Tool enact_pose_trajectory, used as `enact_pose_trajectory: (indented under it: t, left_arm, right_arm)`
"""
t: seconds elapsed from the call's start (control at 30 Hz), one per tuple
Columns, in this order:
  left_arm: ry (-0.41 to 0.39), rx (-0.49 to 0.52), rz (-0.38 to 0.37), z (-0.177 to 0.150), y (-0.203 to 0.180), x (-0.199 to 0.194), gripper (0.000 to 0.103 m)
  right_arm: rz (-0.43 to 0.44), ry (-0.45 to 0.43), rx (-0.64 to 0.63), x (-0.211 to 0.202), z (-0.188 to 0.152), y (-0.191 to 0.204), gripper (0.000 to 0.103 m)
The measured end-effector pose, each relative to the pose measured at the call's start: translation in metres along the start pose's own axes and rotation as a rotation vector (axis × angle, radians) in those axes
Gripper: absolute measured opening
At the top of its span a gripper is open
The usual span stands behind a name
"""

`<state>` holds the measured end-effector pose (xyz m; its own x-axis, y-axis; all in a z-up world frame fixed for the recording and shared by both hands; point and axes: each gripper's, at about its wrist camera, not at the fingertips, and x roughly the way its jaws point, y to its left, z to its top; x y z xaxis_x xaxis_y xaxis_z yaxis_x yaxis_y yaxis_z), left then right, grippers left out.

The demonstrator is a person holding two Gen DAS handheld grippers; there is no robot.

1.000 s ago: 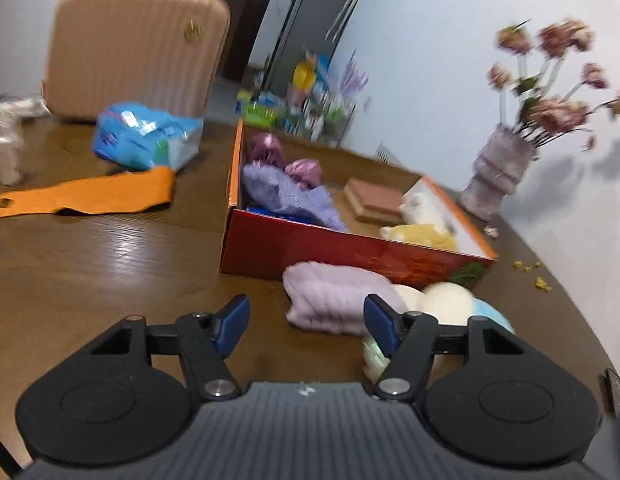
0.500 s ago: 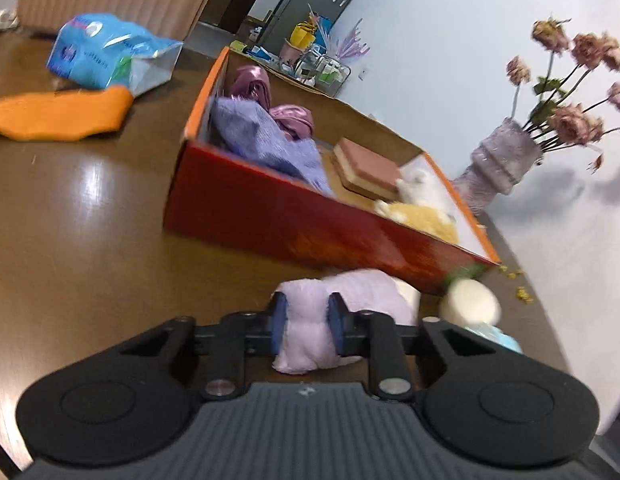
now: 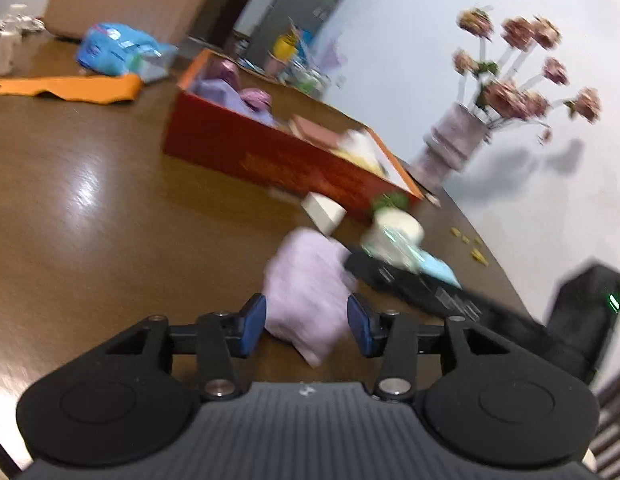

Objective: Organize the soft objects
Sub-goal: 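Close both grippers together on the rolled lavender towel, then carry the lavender towel into the box and open both grippers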

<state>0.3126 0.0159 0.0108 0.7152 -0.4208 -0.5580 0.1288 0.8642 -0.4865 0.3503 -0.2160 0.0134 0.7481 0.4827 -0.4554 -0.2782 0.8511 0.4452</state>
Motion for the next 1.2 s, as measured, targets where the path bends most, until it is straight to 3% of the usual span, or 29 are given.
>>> enact_pose_trajectory:
  t: [0.07, 0.17, 0.2, 0.3, 0.5, 0.6, 0.73, 0.87, 0.97, 1.1, 1.2]
  left_arm:
    - [-0.005, -0.001, 0.025, 0.006, 0.007, 0.01, 0.045]
    - [0.036, -0.003, -0.024, 0.011, 0.015, 0.024, 0.043]
    - [0.069, -0.021, -0.039, 0.011, 0.018, 0.03, 0.029]
    - [0.103, -0.056, -0.064, 0.01, 0.025, 0.037, 0.012]
    - [0.075, -0.057, -0.094, 0.014, 0.022, 0.029, 0.006]
    - [0.025, -0.048, -0.122, 0.038, 0.015, 0.024, 0.005]
    - [-0.003, -0.062, -0.179, 0.1, 0.008, 0.04, 0.005]
    - [0.007, -0.092, -0.202, 0.169, 0.007, 0.083, 0.005]
    - [0.021, -0.107, -0.143, 0.204, 0.011, 0.124, 0.005]
    - [0.078, -0.142, -0.104, 0.23, 0.024, 0.183, 0.005]
    - [0.133, -0.166, -0.019, 0.236, 0.038, 0.224, 0.005]
  right_arm:
    - [0.012, 0.022, 0.03, 0.005, -0.001, -0.003, 0.04]
    - [0.032, 0.043, 0.065, 0.014, -0.002, -0.005, 0.037]
    - [0.033, 0.053, 0.073, 0.017, -0.003, -0.005, 0.026]
    - [0.043, 0.055, 0.078, 0.019, -0.005, -0.005, 0.019]
    - [0.071, 0.038, 0.059, 0.01, 0.003, -0.001, 0.012]
    - [0.096, -0.008, 0.003, 0.003, 0.027, 0.008, 0.012]
    - [0.136, -0.035, -0.033, 0.017, 0.089, 0.004, 0.012]
    - [0.139, 0.007, -0.059, 0.064, 0.164, -0.011, 0.012]
    - [0.135, 0.09, -0.064, 0.12, 0.211, -0.026, 0.012]
    - [0.068, 0.168, -0.075, 0.19, 0.234, -0.046, 0.012]
    - [0.028, 0.266, -0.043, 0.238, 0.237, -0.065, 0.013]
